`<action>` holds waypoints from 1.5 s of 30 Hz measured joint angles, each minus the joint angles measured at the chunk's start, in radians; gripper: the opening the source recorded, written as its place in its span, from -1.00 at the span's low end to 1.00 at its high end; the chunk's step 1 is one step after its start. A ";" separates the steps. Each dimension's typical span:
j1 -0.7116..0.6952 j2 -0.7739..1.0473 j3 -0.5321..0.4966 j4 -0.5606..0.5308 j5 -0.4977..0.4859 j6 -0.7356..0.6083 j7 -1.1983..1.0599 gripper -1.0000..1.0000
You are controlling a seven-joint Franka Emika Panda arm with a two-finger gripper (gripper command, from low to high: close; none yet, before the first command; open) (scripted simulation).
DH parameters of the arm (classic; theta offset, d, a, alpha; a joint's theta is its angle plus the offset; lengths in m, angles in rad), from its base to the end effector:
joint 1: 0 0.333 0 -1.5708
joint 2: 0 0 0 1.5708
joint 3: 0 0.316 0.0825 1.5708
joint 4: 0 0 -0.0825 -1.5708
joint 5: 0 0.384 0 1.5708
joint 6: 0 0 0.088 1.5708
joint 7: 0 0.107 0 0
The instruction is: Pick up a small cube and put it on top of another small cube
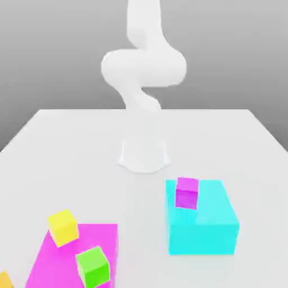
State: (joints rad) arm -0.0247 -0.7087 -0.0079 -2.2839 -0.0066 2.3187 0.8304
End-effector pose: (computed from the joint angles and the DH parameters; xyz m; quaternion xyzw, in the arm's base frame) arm 0.3783 -0.0136 0.6882 -0.8468 0.3886 -0.3348 0.1408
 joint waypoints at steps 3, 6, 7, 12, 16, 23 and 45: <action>-0.032 0.114 -0.010 0.020 -0.006 0.023 0.037 0.00; -0.060 0.224 -0.023 0.040 -0.011 0.044 0.072 0.00; -0.069 0.260 -0.028 0.047 -0.012 0.052 0.083 0.00; -0.111 0.441 -0.057 0.079 -0.012 0.088 0.134 0.00; -0.140 0.586 -0.086 0.105 -0.002 0.117 0.167 0.00; -0.213 0.841 -0.120 0.150 0.042 0.168 0.209 0.00; -0.329 1.314 -0.126 0.242 0.166 0.320 0.226 -1.00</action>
State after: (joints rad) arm -0.3540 0.6052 -0.1337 -2.0417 0.1593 2.6383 1.0560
